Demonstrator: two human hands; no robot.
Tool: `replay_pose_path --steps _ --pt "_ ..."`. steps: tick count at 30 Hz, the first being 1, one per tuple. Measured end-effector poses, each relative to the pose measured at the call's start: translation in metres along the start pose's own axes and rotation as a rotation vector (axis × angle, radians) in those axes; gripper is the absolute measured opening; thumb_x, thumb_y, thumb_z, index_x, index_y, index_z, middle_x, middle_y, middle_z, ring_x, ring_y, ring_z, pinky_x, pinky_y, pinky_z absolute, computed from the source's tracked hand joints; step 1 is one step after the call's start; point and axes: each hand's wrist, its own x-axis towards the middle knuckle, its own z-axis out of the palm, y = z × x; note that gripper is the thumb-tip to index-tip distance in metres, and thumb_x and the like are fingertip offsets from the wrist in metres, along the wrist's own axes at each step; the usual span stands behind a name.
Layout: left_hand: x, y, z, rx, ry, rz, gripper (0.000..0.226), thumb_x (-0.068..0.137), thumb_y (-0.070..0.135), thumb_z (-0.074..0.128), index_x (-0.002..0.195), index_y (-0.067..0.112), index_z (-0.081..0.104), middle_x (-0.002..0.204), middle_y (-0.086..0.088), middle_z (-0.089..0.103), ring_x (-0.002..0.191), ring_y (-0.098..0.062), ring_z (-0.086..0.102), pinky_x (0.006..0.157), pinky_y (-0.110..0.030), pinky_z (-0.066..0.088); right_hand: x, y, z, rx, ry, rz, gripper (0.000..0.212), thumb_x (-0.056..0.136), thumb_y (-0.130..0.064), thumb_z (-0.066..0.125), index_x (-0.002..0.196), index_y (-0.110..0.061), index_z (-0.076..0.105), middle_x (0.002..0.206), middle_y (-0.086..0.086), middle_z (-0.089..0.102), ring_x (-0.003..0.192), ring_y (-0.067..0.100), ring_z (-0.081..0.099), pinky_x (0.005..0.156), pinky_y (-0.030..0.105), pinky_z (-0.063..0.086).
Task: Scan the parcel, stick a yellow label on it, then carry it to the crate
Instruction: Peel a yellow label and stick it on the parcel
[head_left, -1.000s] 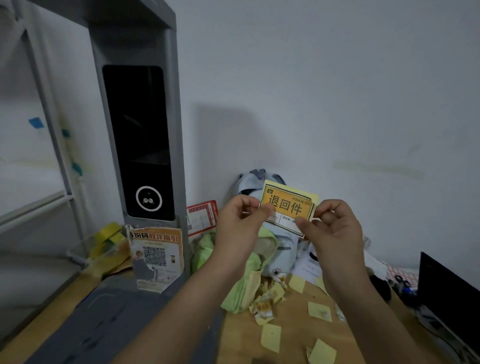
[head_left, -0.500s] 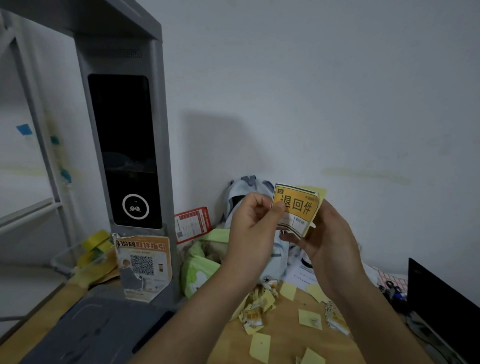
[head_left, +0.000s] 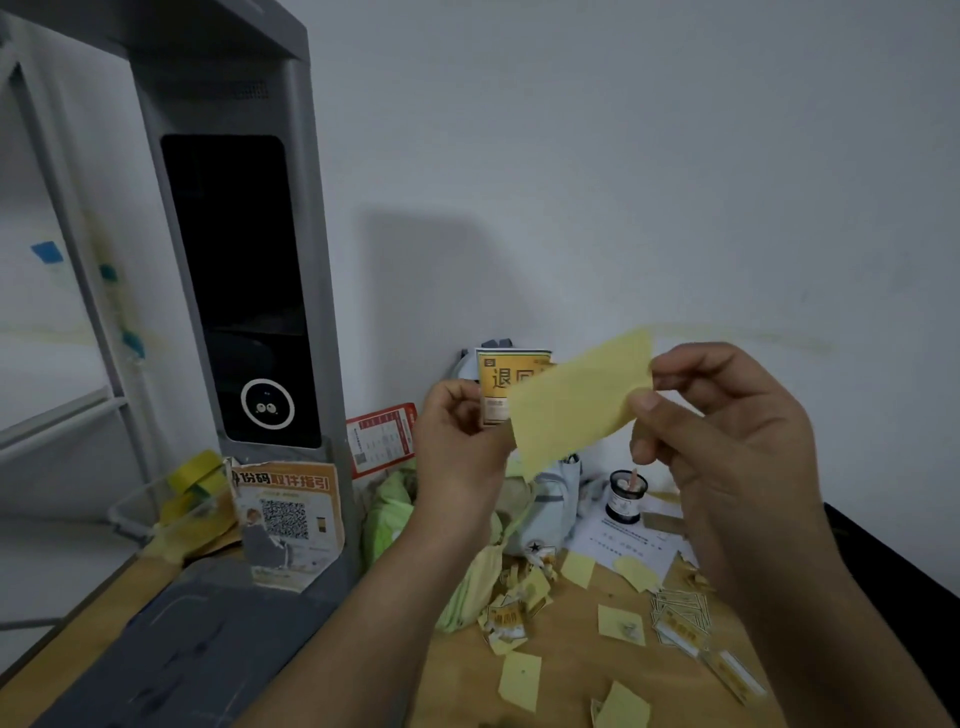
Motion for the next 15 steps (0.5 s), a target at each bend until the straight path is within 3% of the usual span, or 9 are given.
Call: replay_pose_path --steps 3,6,8,10,15 --pt "0.0 -0.005 -0.003 -0.04 0.013 -0.02 0.031 0.086 -0.009 0.047 0.074 0.019 0.047 0.04 0.016 0.058 0.044 -0.002 0.053 0.051 -0.026 0.037 -0.002 -0.008 -0.002 -0.061 -0.104 -0.11 0.024 0.071 0.006 0.066 0.081 -0.016 0.064 0.065 -0.006 0.064 0.046 0.013 0.053 0.05 0.021 0.049" --pt "0.004 -0.018 -0.009 0.033 0.039 0.005 0.033 0.08 -0.014 0.057 0.082 0.019 0.049 0.067 0.008 0.067 0.053 0.0 0.06 0.048 -0.024 0.046 0.004 0.009 -0.01 -0.113 -0.035 -0.061 0.031 0.076 0.013 0.065 0.091 -0.014 0.068 0.061 -0.008 0.063 0.048 0.01 0.054 0.051 0.018 0.05" --pt "0.007 -0.027 -0.013 0.104 0.061 0.019 0.035 0.075 -0.011 0.067 0.081 0.019 0.05 0.082 -0.002 0.065 0.062 -0.01 0.059 0.051 -0.023 0.046 0.012 0.036 -0.023 -0.221 0.03 0.034 0.028 0.079 0.01 0.065 0.087 -0.017 0.071 0.054 -0.01 0.063 0.043 0.007 0.053 0.049 0.017 0.049" --pt "0.009 -0.033 -0.017 0.109 0.082 -0.008 0.03 0.076 -0.006 0.068 0.079 0.017 0.05 0.084 -0.005 0.063 0.063 -0.014 0.054 0.051 -0.021 0.041 0.022 0.073 -0.042 -0.426 0.02 0.159 0.022 0.081 0.002 0.068 0.076 -0.019 0.071 0.049 -0.01 0.064 0.04 0.003 0.054 0.044 0.015 0.047" --pt "0.01 -0.046 -0.025 0.077 0.091 -0.104 0.015 0.084 0.0 0.061 0.086 0.013 0.055 0.088 -0.002 0.067 0.078 -0.02 0.06 0.05 -0.023 0.044 0.005 0.179 -0.102 -0.596 0.029 0.688 0.026 0.086 -0.006 0.066 0.063 -0.008 0.053 0.062 0.016 0.057 0.039 0.017 0.053 0.044 0.026 0.044"
